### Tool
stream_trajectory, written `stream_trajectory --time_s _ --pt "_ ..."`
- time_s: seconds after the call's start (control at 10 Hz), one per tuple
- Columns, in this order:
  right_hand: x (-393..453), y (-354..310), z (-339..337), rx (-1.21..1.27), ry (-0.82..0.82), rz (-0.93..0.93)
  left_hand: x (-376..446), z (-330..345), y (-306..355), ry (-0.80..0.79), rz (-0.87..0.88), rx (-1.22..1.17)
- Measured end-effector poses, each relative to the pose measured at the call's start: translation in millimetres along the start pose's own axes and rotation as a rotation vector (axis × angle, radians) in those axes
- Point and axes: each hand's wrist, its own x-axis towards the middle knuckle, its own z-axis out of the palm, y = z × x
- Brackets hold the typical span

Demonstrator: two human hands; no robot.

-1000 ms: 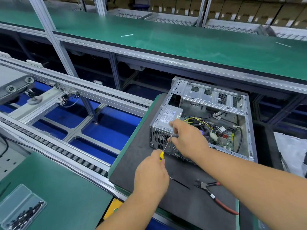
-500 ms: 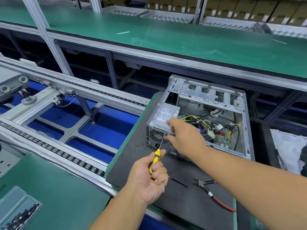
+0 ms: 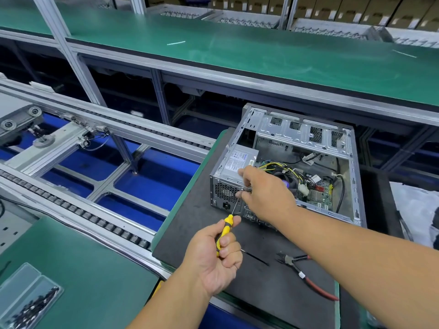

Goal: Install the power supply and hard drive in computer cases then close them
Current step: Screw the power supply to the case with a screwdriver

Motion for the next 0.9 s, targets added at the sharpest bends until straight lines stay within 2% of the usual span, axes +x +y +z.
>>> stream_trajectory --time_s 0.1,0.2,0.3,0.4,0.5,0.6,0.7,0.8,0.9 --pt "1 0 1 0.006 0.001 0.004 1 0 4 -0.017 -0.026 -0.023" --pt "1 0 1 0.006 -0.003 0.005 2 -3 8 -0.076 -0.100 -0.141" --pt "1 0 1 0.007 -0.013 0.007 1 3 3 -0.038 -0.098 -0.145" --pt "0 -1 1 0.002 -0.017 0.008 0 9 -2 0.263 0.443 0.787" --pt "0 -3 1 -0.003 -0.010 0.013 -1 6 -10 0.450 0.901 1.534" --pt "-1 -2 -1 -0.003 0.001 0.028 10 2 -13 0.275 0.669 0.881" --pt "0 -2 -1 -0.005 -0.012 0.037 6 -2 -2 0.017 -0.007 -0.104" --pt "1 -2 0 -0.011 -0.015 0.036 0 2 -2 -0.044 -0.071 -0.212" --pt "1 -2 1 -0.020 -0.009 0.031 8 -3 -7 0.242 0.548 0.865"
